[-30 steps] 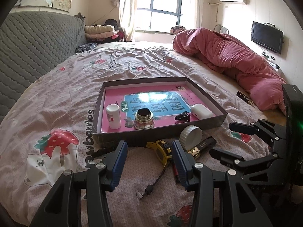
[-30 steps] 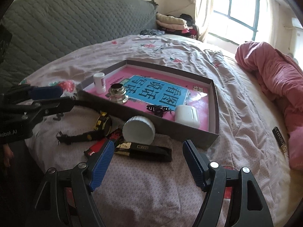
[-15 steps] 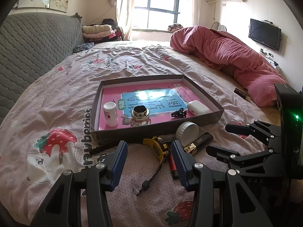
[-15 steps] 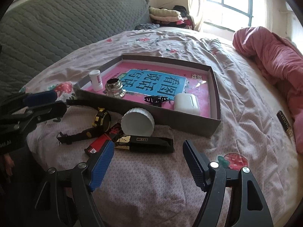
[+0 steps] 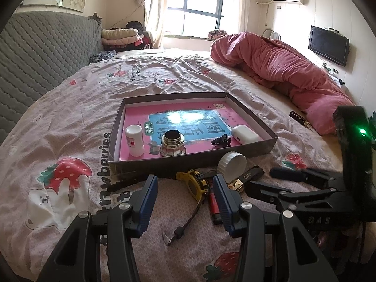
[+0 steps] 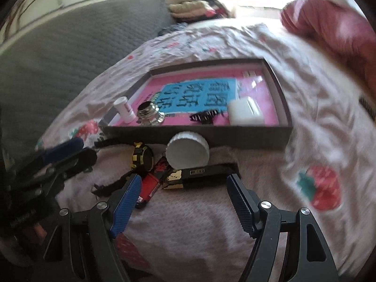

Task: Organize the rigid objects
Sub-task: 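Move the right gripper to the black gold-tipped case and grasp it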

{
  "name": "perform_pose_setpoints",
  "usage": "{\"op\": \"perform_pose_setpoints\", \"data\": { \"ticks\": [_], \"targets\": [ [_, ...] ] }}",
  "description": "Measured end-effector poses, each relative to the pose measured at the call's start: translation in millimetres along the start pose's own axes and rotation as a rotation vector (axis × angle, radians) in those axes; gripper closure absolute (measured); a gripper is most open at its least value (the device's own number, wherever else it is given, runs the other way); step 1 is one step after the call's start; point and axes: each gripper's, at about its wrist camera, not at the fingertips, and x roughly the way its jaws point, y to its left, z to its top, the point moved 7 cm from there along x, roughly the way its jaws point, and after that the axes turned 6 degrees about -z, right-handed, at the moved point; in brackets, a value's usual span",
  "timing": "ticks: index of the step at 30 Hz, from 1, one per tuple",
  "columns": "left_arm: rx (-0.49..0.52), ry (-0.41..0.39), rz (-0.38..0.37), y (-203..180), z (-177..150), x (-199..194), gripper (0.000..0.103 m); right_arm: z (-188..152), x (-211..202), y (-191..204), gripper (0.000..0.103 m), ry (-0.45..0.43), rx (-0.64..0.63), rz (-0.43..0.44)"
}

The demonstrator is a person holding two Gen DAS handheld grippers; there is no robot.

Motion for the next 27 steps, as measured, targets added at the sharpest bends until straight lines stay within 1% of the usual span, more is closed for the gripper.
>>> {"op": "perform_pose_setpoints", "data": {
  "ticks": [2,5,8,15,17,23,27],
  "targets": [
    [-0.007,0.000,-0.004,1.0,0.2,0.7,0.055,-0.9,5.6,-3.0,0.027,0.026,0.081,0.015],
    [-0.024,0.001,-0.012,4.0,0.3,2.6,0.055,-0.7,15.0,-6.4,0.027,0.058,0.154,0.009],
    [-0.039,0.003,-0.017,7.2,0.1,3.9,0.055,-0.8,23.1,-9.1,0.027,0.071,0.188,-0.004],
    [-0.049,-0.004,-0.022,10.3,1.4,4.6,0.055,8.8,36.1,-14.4,0.027,0.070,0.238,-0.048],
    [-0.050,-0.001,-0.023,10.2,1.2,5.5,0.055,10.4,41.3,-12.2,0.027,0.077,0.204,-0.086],
    [-0.044,0.015,-0.022,9.2,-0.9,13.8,0.055,9.0,49.0,1.0,0.027,0.063,-0.024,-0.206],
    [-0.039,0.023,-0.025,7.7,-2.4,18.4,0.055,7.8,46.9,-4.6,0.029,0.073,-0.061,-0.198]
  ]
}}
